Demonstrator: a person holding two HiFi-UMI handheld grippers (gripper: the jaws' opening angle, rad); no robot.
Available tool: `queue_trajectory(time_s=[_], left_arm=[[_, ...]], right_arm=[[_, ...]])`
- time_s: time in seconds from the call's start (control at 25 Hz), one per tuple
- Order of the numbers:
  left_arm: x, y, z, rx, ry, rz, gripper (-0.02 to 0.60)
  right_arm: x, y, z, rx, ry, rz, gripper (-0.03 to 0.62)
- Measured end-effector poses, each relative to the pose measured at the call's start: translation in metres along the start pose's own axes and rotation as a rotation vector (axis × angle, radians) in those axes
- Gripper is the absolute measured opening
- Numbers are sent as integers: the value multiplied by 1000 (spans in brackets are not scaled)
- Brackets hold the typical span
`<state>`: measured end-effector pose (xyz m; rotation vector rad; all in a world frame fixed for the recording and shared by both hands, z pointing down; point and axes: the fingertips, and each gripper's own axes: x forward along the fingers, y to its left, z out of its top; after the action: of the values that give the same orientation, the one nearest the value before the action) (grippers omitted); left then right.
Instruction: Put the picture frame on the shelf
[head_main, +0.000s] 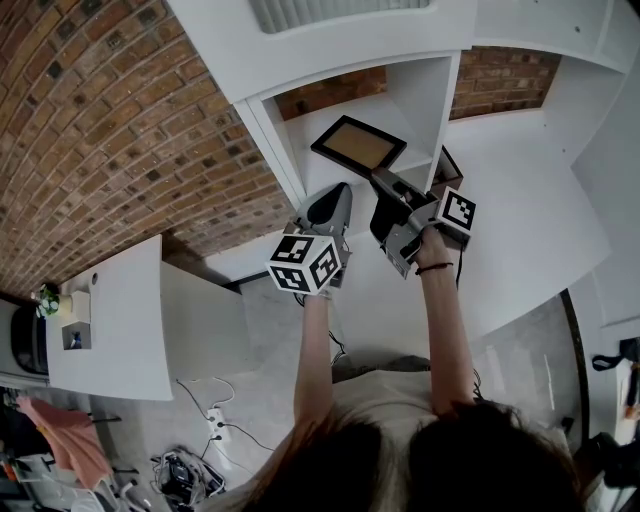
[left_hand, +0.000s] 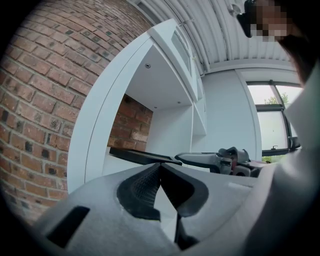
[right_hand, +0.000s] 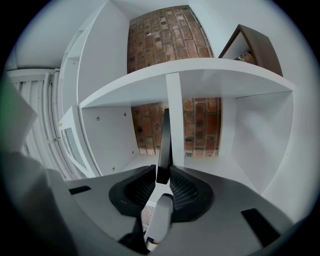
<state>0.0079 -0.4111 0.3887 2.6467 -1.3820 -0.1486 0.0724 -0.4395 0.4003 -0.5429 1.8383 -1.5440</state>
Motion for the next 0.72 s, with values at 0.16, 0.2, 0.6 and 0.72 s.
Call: queue_trajectory(time_s=[0.16, 0.2, 0.6, 0.72], left_arm=[[0, -1, 0, -1, 0, -2, 11], [0, -1, 0, -1, -1, -2, 11], [-2, 0, 0, 0, -4, 1, 11], [-3, 0, 0, -1, -5, 2, 11]], right_arm=[[0, 2, 0, 1, -1, 4, 67], [0, 2, 0, 2, 0, 6, 67], [-2, 3, -1, 14, 5, 9, 92], [-3, 2, -1, 18, 4, 8, 92]])
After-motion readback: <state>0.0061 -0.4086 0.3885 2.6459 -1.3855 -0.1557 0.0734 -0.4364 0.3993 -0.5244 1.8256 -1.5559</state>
